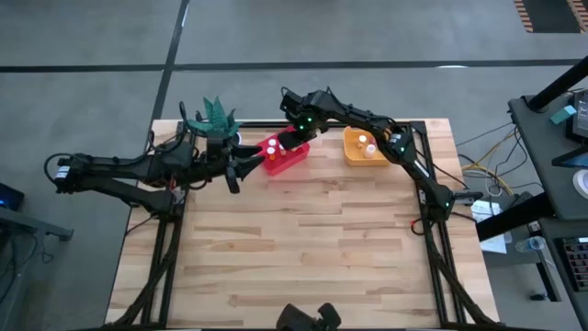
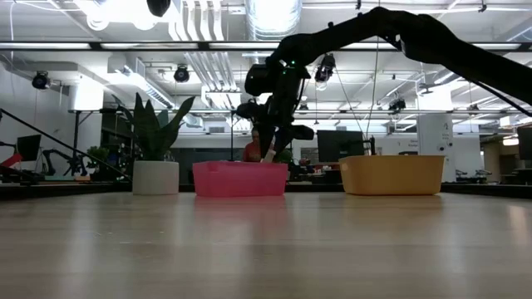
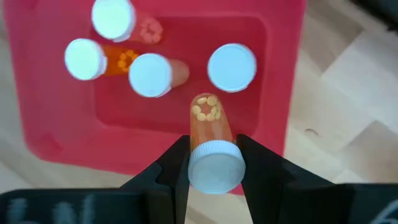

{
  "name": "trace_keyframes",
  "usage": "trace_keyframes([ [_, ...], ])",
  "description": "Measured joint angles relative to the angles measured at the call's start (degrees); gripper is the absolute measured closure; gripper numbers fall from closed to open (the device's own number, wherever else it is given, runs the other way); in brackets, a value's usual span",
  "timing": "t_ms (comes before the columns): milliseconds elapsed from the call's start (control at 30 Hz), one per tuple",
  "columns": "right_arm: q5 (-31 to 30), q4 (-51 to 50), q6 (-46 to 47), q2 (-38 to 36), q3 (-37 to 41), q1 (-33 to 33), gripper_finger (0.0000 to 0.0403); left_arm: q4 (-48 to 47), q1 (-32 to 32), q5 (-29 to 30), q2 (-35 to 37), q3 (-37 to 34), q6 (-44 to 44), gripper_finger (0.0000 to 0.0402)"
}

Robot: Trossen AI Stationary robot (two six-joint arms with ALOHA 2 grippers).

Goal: Pick and place medicine bottles into bin by pill shape (circle, oval)
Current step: Put the yellow tablet bottle into the pink bin

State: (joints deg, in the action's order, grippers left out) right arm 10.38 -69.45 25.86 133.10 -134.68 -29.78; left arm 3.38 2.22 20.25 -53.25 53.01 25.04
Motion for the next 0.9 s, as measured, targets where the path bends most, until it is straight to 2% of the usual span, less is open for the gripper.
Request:
trace_keyframes([
  [900, -2.92, 1.0, -3.4, 0.11, 1.49, 0.28, 0.0293, -0.01, 0.0, 1.87, 0.0, 0.02, 0.0, 0.0242],
])
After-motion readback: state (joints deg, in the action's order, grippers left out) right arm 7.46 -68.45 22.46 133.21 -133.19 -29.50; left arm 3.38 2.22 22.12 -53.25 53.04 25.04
